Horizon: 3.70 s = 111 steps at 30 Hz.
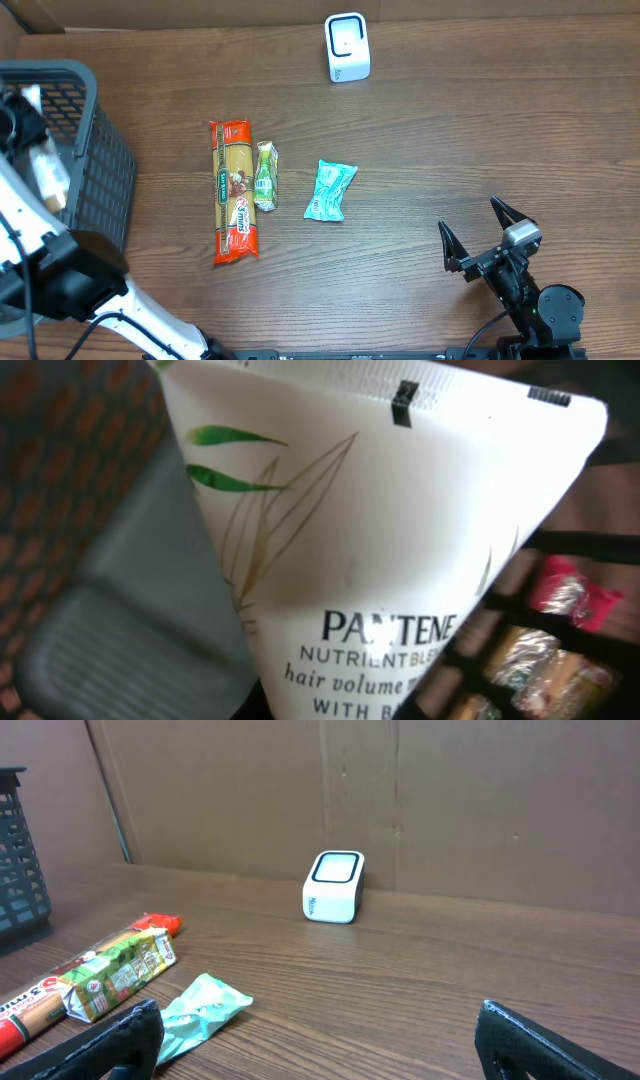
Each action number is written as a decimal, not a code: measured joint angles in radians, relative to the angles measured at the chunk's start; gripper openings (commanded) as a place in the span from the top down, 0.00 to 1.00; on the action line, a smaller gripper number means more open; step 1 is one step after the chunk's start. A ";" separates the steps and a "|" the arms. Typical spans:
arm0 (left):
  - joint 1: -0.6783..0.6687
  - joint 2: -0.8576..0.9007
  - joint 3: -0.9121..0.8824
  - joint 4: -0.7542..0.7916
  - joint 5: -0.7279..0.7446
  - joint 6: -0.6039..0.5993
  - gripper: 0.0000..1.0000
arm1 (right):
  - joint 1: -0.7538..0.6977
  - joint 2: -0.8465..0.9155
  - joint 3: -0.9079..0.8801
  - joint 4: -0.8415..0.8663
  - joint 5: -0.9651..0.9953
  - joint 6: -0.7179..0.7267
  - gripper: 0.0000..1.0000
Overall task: Scan the item barcode
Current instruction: 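Reach into the basket with the left gripper and grasp the white Pantene tube, then carry the Pantene tube out and set it right of the mint-green bag, then raise the left arm to a hold pose beside the basket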
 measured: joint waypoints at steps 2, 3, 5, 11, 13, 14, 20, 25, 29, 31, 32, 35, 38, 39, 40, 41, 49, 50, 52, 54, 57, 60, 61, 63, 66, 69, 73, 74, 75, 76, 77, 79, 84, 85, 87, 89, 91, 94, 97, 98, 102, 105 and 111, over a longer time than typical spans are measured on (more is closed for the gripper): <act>-0.038 -0.026 0.037 -0.001 -0.019 0.001 0.96 | 0.000 0.000 0.000 0.000 0.000 -0.001 0.00; -0.054 -0.045 0.052 -0.002 -0.037 0.000 0.96 | 0.000 0.000 0.000 0.000 0.000 0.000 0.00; -0.072 -0.080 0.064 -0.002 -0.064 0.000 0.96 | 0.000 0.000 0.000 0.000 0.000 0.000 0.00; -0.130 -0.217 0.068 0.002 -0.101 -0.023 0.96 | 0.000 0.000 0.000 0.000 0.000 0.000 0.00; -0.151 -0.265 0.069 0.036 -0.090 -0.025 0.96 | 0.000 0.000 0.000 0.000 0.000 0.000 0.00; -0.161 -0.285 0.071 0.051 -0.074 -0.025 0.96 | 0.000 0.000 0.000 0.000 0.000 0.000 0.00; -0.238 -0.372 0.080 0.072 0.099 -0.024 0.96 | 0.000 0.000 0.000 0.000 0.000 0.000 0.00; -0.380 -0.370 0.063 0.063 0.206 -0.024 0.96 | 0.000 0.000 0.000 0.000 0.000 0.000 0.00; -0.517 -0.338 0.004 0.067 0.239 -0.034 0.96 | 0.000 0.000 0.000 0.000 0.000 0.000 0.00; -0.584 -0.305 -0.031 0.083 0.248 -0.053 0.96 | 0.000 0.000 0.000 0.000 -0.001 0.000 0.00; -0.616 -0.286 -0.050 0.091 0.250 -0.061 0.96 | 0.000 0.000 0.000 0.000 0.000 0.000 0.00; -0.705 -0.222 -0.108 0.129 0.253 -0.097 0.96 | 0.000 0.000 0.000 0.000 -0.001 0.000 0.00; -0.797 -0.146 -0.170 0.210 0.253 -0.141 0.96 | 0.000 0.000 0.000 0.000 0.000 0.000 0.00; -0.833 -0.113 -0.191 0.245 0.253 -0.158 0.96 | 0.000 0.000 0.000 0.000 0.000 0.000 0.00; -0.865 -0.078 -0.209 0.272 0.253 -0.174 0.96 | 0.000 0.000 0.000 0.000 0.000 0.000 0.00; -0.889 -0.053 -0.221 0.292 0.253 -0.186 0.95 | 0.000 0.000 0.000 0.000 0.000 0.000 0.00; -1.073 0.171 -0.252 0.382 0.253 -0.340 0.96 | 0.000 0.000 0.000 0.000 0.000 0.000 0.00; -1.086 0.184 -0.252 0.385 0.253 -0.356 0.96 | 0.000 0.000 0.000 0.000 0.000 0.000 0.00; -1.118 0.219 -0.252 0.386 0.256 -0.399 0.96 | 0.000 0.000 0.000 0.000 0.000 0.000 0.00; -1.137 0.237 -0.252 0.386 0.256 -0.434 0.96 | 0.000 0.000 0.000 0.000 0.000 0.000 0.00; -1.156 0.266 -0.252 0.386 0.258 -0.497 0.96 | 0.000 0.000 0.000 0.000 0.000 0.000 0.00; -1.159 0.280 -0.252 0.383 0.259 -0.553 0.96 | 0.000 0.000 0.000 0.000 0.000 0.000 0.00; -1.159 0.283 -0.252 0.382 0.259 -0.571 0.96 | 0.000 0.000 0.000 0.000 0.000 0.000 0.00; -1.159 0.284 -0.252 0.381 0.259 -0.597 0.96 | 0.000 0.000 0.000 0.000 0.000 0.000 0.00; -1.159 0.284 -0.252 0.381 0.260 -0.618 0.55 | 0.000 0.000 0.000 0.000 0.000 0.000 0.00; -1.159 0.284 -0.252 0.382 0.264 -0.632 0.20 | 0.000 0.000 0.000 0.000 0.000 0.000 0.00; -1.159 0.284 -0.252 0.381 0.271 -0.646 0.05 | 0.000 0.000 0.000 0.000 0.000 0.000 0.00; -1.159 0.284 -0.252 0.381 0.275 -0.645 0.02 | 0.000 0.000 0.000 0.000 0.000 0.000 0.00; -1.159 0.284 -0.252 0.381 0.284 -0.639 0.01 | 0.000 0.000 0.000 0.000 0.000 0.000 0.00; -1.159 0.284 -0.252 0.381 0.293 -0.630 0.00 | 0.000 0.000 0.000 0.000 0.000 0.000 0.00; -1.156 0.284 -0.251 0.378 0.302 -0.618 0.00 | 0.000 0.000 0.000 0.000 -0.001 0.000 0.00; -1.152 0.284 -0.243 0.365 0.315 -0.594 0.00 | 0.000 0.000 0.000 0.000 0.000 0.000 0.00; -1.114 0.265 -0.181 0.304 0.323 -0.508 0.00 | 0.000 0.000 0.000 0.000 0.000 0.000 0.00; -1.102 0.253 -0.164 0.286 0.316 -0.492 0.00 | 0.000 0.000 0.000 0.000 0.000 0.000 0.00; -1.073 0.212 -0.124 0.243 0.276 -0.465 0.00 | 0.000 0.000 0.000 0.000 0.000 0.000 0.00; -1.044 0.151 -0.090 0.199 0.219 -0.441 0.00 | 0.000 0.000 0.000 0.000 0.000 0.000 0.00; -1.014 0.075 -0.069 0.165 0.163 -0.410 0.00 | 0.000 0.000 0.000 0.000 0.000 0.000 0.00; -0.965 -0.053 -0.048 0.108 0.089 -0.358 0.00 | 0.000 0.000 0.000 0.000 0.000 0.000 0.00; -0.911 -0.171 -0.035 0.034 0.015 -0.315 0.00 | 0.000 0.000 0.000 0.000 0.000 0.000 0.00; -0.892 -0.205 -0.031 0.009 -0.011 -0.306 0.00 | 0.000 0.000 0.000 0.000 0.000 0.000 0.00; -0.827 -0.277 -0.026 -0.079 -0.085 -0.285 0.00 | 0.000 0.000 0.000 0.000 0.000 0.000 0.00; -0.775 -0.285 -0.027 -0.126 -0.119 -0.278 0.00 | 0.000 0.000 0.000 0.000 0.000 0.000 0.00; -0.731 -0.281 -0.029 -0.158 -0.147 -0.276 0.00 | 0.000 0.000 0.000 0.000 -0.001 0.000 0.00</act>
